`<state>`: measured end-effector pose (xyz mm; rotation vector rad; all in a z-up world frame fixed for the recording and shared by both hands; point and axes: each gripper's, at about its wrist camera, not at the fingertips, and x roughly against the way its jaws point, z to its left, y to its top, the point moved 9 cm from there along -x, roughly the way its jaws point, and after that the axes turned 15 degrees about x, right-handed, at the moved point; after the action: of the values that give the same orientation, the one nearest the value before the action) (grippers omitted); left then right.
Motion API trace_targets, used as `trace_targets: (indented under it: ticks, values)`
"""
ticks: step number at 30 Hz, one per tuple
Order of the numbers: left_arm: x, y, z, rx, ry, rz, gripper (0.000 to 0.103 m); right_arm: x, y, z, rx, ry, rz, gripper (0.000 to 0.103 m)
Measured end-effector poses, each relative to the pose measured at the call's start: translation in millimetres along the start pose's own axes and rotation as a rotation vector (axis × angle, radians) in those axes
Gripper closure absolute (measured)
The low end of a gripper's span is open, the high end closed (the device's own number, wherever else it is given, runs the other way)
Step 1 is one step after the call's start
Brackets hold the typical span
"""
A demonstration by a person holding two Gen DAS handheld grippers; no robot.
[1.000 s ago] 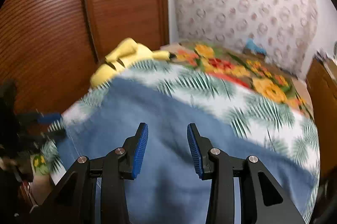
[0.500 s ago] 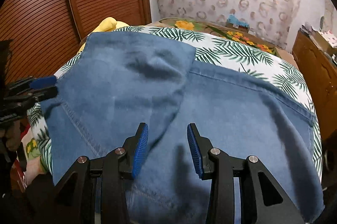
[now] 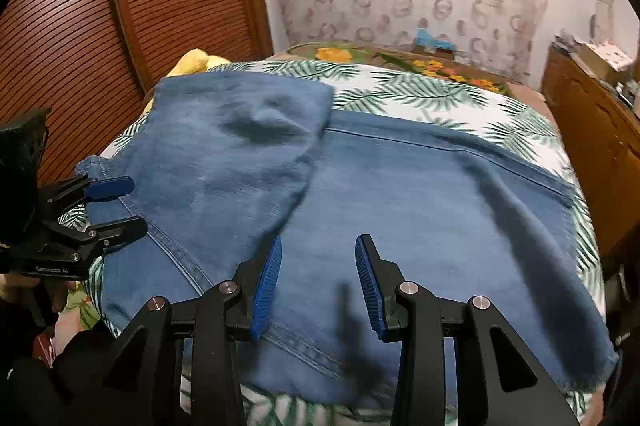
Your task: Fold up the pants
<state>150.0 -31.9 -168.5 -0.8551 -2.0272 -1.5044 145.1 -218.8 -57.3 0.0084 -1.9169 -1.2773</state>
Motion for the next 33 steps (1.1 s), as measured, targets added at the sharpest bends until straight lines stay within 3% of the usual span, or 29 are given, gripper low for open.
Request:
trace_targets:
  ticks: [16,18,33]
  values:
    - [-5.1,-1.4,0.9,-0.026,0.041,-0.027,0.02,84.3,-98.6,-92.2,-0.193,-0.258,0.025,0.063]
    - [-5.6,-2.0,0.9,-0.027,0.044,-0.033,0.019,88.9,-106.3,-98.6,-0.216,-0.282,0.033,0.058]
    - [-6.2,-1.9,-0.3,-0.029,0.038,-0.044,0.019,65.7,-115.1,-113.0,-0.295,-0.271,0.112,0.054]
